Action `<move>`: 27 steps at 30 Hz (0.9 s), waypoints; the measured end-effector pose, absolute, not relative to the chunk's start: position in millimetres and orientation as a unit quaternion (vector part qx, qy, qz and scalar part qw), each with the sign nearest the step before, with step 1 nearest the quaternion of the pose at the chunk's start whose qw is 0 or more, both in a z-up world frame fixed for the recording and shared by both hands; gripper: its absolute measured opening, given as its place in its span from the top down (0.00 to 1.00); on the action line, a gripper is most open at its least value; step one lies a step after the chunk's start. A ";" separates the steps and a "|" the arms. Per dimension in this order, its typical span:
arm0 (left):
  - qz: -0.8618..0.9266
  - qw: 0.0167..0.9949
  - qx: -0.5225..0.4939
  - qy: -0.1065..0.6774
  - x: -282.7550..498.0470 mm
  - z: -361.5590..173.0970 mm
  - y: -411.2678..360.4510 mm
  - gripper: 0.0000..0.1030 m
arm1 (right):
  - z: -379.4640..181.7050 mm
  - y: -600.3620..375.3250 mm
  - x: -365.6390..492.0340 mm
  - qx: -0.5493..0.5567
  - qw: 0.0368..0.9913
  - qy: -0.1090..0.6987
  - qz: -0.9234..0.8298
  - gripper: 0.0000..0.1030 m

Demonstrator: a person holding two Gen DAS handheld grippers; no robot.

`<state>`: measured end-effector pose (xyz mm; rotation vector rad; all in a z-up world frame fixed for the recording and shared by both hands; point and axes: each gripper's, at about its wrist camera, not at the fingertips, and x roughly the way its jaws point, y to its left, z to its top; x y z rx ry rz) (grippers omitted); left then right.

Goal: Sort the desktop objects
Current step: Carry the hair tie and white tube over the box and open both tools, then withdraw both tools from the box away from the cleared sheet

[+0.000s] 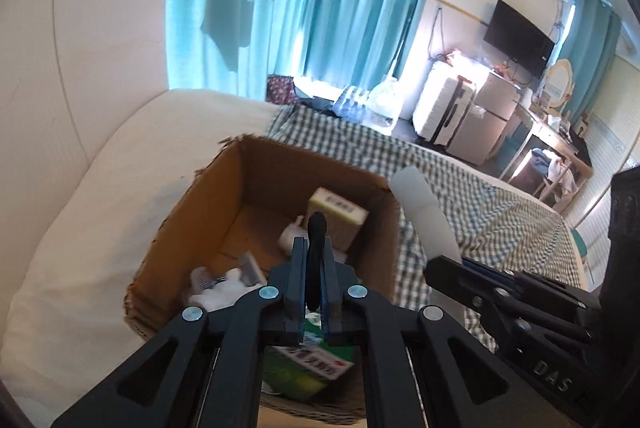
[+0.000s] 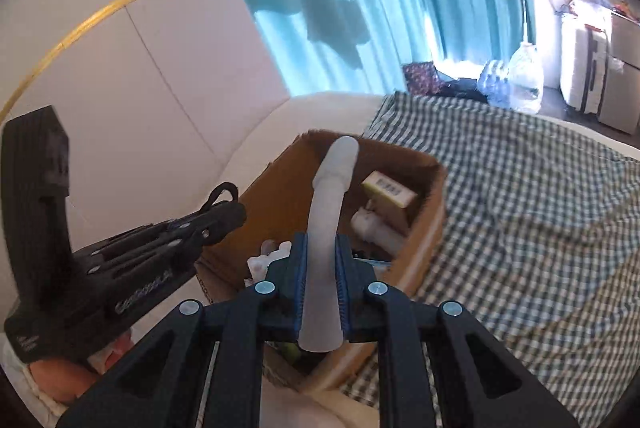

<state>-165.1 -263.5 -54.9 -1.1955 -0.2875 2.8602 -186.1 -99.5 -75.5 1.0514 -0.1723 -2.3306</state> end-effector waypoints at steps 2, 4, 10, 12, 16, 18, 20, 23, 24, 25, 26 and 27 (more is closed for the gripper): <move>0.914 0.011 -0.395 -0.091 -170.4 -66.6 -275.5 0.96 | -83.4 -115.4 -197.0 0.402 0.284 -0.063 -0.868 0.87; 0.912 0.010 -0.400 -0.088 -174.5 -75.7 -282.0 0.93 | -87.3 -123.7 -207.3 0.403 0.268 -0.067 -0.872 0.80; 0.912 -0.009 -0.400 -0.087 -182.6 -96.0 -294.6 0.27 | -72.4 -96.6 -208.3 0.351 0.237 -0.093 -0.901 0.31; 0.912 -0.013 -0.401 -0.083 -183.0 -98.2 -291.0 0.19 | -65.9 -81.0 -202.4 0.339 0.216 -0.091 -0.911 0.31; 0.921 0.005 -0.383 -0.076 -171.8 -93.3 -274.6 0.11 | -56.5 -51.8 -173.9 0.307 0.160 -0.059 -0.936 0.21; 0.933 0.015 -0.354 -0.065 -158.7 -85.9 -259.1 0.06 | -57.0 -36.4 -151.8 0.298 0.117 -0.025 -0.947 0.19; 0.944 0.037 -0.323 -0.049 -142.0 -78.7 -242.3 0.00 | -64.7 -17.6 -127.5 0.295 0.074 -0.004 -0.953 0.14; 0.954 0.055 -0.292 -0.043 -120.3 -72.8 -220.5 0.00 | -78.5 8.7 -101.3 0.300 0.033 -0.009 -0.953 0.00; 0.954 0.060 -0.290 -0.045 -115.4 -72.8 -214.3 0.00 | -85.4 17.9 -91.7 0.303 0.023 -0.010 -0.953 0.00; 0.954 0.065 -0.290 -0.046 -110.5 -73.7 -207.5 0.00 | -89.1 24.7 -87.0 0.308 0.015 -0.013 -0.951 0.00; 0.953 0.065 -0.292 -0.045 -106.5 -75.5 -200.8 0.00 | -92.8 31.9 -83.5 0.314 0.005 -0.016 -0.949 0.00; 0.952 0.065 -0.297 -0.041 -105.1 -76.7 -193.4 0.00 | -96.8 39.6 -79.8 0.321 -0.007 -0.024 -0.947 0.00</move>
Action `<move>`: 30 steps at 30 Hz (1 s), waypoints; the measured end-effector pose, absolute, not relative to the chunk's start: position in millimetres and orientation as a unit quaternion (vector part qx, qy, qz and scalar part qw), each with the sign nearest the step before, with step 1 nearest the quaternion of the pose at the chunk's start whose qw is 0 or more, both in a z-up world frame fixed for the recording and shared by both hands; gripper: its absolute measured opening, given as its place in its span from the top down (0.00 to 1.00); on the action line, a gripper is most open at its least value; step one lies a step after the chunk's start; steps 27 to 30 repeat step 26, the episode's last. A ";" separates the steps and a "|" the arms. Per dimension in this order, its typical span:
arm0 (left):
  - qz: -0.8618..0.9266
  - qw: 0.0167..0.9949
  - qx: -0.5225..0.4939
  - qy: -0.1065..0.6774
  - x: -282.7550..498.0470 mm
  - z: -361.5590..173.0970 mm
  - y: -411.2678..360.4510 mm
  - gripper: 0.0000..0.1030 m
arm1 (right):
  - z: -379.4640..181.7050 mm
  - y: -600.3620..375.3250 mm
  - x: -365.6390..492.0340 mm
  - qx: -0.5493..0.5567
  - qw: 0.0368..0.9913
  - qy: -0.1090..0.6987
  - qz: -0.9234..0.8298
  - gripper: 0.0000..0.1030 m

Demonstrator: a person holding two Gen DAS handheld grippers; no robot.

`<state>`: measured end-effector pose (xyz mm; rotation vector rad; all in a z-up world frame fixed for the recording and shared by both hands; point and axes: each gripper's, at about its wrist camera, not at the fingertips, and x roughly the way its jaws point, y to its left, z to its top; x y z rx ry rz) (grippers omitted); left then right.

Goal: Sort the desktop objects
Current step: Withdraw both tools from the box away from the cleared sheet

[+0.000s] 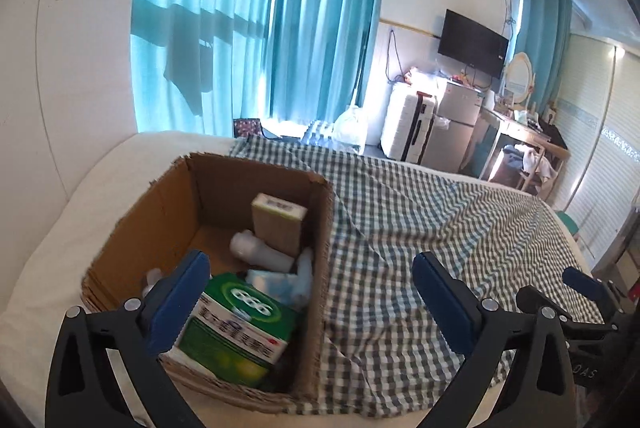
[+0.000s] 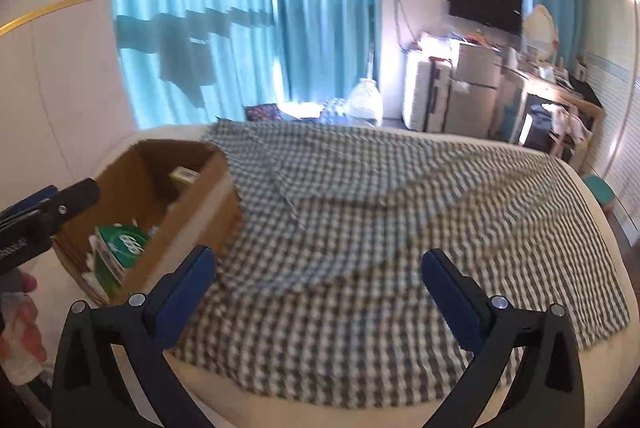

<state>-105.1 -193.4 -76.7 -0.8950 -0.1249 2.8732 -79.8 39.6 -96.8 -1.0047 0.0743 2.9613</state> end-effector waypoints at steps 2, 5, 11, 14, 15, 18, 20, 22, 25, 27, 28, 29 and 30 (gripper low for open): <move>0.949 0.058 -0.308 -0.025 -101.8 -81.8 -178.8 0.00 | -98.8 50.6 -72.6 -0.334 0.011 0.038 0.942 0.00; 0.951 0.053 -0.305 0.003 -95.5 -83.9 -160.3 0.00 | -97.6 58.7 -70.7 -0.337 0.016 0.044 0.940 0.00; 0.946 0.054 -0.320 0.011 -97.9 -87.9 -145.7 0.00 | -95.1 66.1 -71.0 -0.331 0.020 0.038 0.943 0.00; 0.944 0.047 -0.325 0.015 -101.0 -90.3 -147.0 0.00 | -99.2 68.7 -72.6 -0.337 0.023 0.046 0.940 0.00; 0.944 0.044 -0.326 0.015 -100.4 -91.2 -148.2 0.00 | -101.3 68.5 -73.4 -0.338 0.024 0.045 0.940 0.00; 0.942 0.042 -0.333 0.010 -101.5 -94.6 -151.7 0.00 | -105.4 71.1 -76.7 -0.344 0.027 0.051 0.937 0.00; 0.940 0.040 -0.340 0.002 -103.1 -97.9 -154.5 0.00 | -108.3 70.9 -76.0 -0.346 0.028 0.050 0.936 0.00; 0.939 0.041 -0.343 -0.002 -101.9 -100.4 -156.9 0.00 | -111.0 70.5 -75.4 -0.349 0.029 0.046 0.936 0.00; 0.939 0.028 -0.341 0.007 -101.9 -100.7 -158.5 0.00 | -110.9 73.3 -74.7 -0.349 0.030 0.049 0.935 0.00; 0.939 0.029 -0.342 0.007 -101.9 -100.5 -158.6 0.00 | -110.3 73.2 -74.6 -0.348 0.030 0.050 0.936 0.00; 0.939 0.029 -0.342 0.007 -101.9 -100.5 -158.6 0.00 | -110.3 73.2 -74.6 -0.348 0.030 0.050 0.936 0.00; 0.939 0.029 -0.342 0.007 -101.9 -100.5 -158.6 0.00 | -110.3 73.2 -74.6 -0.348 0.030 0.050 0.936 0.00; 0.939 0.029 -0.342 0.007 -101.9 -100.5 -158.6 0.00 | -110.3 73.2 -74.6 -0.348 0.030 0.050 0.936 0.00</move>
